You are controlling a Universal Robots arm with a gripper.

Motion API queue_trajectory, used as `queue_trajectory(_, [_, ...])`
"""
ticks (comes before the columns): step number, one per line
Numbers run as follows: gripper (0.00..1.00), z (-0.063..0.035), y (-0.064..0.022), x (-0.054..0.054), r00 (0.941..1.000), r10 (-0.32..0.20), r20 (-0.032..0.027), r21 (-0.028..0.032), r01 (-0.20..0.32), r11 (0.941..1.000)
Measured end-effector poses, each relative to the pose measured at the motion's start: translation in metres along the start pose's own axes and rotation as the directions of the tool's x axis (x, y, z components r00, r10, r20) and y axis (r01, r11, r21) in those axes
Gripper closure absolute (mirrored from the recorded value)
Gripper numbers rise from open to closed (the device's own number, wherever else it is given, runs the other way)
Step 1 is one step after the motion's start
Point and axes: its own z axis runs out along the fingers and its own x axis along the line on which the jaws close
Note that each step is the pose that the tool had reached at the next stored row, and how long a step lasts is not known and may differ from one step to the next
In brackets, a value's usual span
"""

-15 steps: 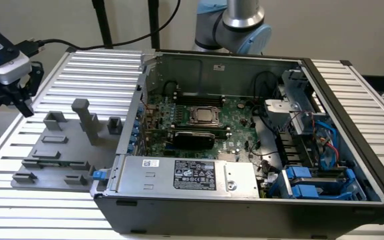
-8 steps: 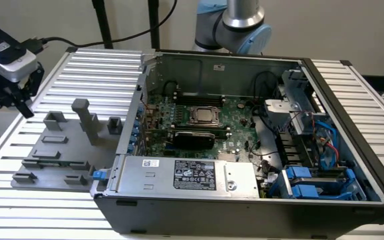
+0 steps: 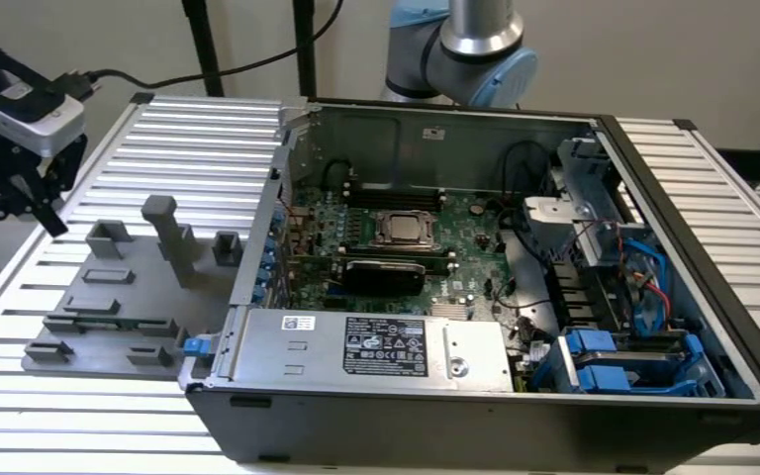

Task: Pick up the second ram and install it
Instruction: 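Pick up the second ram and move it above second insertion slot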

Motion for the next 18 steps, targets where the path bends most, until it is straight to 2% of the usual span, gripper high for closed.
queue_trajectory(5, [0.89, 0.0018, 0.0, 0.0001, 0.9962, -0.087, -0.0051, -0.0013, 0.087, 0.9962])
queue_trajectory(9, [0.89, 0.0034, 0.0, 0.0002, 0.9877, -0.156, -0.0084, -0.0027, 0.156, 0.9878])
queue_trajectory(14, [0.89, 0.0054, -0.0001, 0.0003, 0.9701, -0.243, -0.012, -0.0051, 0.243, 0.9701])
queue_trajectory(18, [0.89, 0.007, -0.0001, 0.0004, 0.95, -0.312, -0.0141, -0.0074, 0.312, 0.9501])
